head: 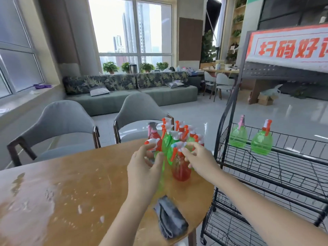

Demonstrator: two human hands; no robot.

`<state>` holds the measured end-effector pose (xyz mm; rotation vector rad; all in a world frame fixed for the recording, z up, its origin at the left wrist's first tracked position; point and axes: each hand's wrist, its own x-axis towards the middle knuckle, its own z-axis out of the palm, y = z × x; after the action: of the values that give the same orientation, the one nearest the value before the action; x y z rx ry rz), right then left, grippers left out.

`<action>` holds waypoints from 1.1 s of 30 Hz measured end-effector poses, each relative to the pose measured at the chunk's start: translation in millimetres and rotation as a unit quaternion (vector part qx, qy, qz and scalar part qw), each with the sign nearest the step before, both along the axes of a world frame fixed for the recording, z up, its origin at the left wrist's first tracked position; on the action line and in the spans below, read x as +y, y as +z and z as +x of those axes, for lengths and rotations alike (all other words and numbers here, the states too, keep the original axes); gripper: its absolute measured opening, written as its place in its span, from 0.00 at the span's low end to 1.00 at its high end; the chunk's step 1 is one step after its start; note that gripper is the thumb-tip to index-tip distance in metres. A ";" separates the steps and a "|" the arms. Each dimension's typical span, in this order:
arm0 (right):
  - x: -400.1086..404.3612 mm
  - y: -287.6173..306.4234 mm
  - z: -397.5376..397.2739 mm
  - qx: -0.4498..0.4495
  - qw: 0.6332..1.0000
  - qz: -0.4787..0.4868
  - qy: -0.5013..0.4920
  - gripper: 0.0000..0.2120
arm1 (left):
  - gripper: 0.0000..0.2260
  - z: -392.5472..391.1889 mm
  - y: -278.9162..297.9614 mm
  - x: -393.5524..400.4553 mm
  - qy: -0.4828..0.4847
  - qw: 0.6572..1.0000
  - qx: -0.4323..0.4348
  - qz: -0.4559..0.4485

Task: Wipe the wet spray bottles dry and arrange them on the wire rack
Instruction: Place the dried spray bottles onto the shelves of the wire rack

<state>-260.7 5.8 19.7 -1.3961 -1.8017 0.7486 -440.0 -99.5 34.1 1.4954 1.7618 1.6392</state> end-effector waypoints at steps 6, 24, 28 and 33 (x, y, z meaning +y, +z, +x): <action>26.6 -9.0 -42.4 -0.078 0.996 0.010 -0.042 0.25 | 0.15 -29.8 -20.7 21.7 0.019 0.995 0.038 -0.094; -4.7 5.5 2.9 0.105 0.994 0.043 0.001 0.15 | 0.10 5.6 5.2 34.5 -0.107 0.984 -0.122 -0.068; -28.2 32.0 64.9 0.153 0.983 0.092 -0.036 0.12 | 0.10 54.2 31.2 34.5 -0.167 0.978 -0.120 -0.045; -47.6 68.6 169.5 0.157 0.968 0.158 -0.117 0.14 | 0.08 141.5 64.5 43.8 -0.275 0.951 -0.137 -0.024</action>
<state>-91.2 -41.8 88.4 -1.1758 -1.4089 0.4997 -298.6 -55.7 98.6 1.4759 1.0981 1.4128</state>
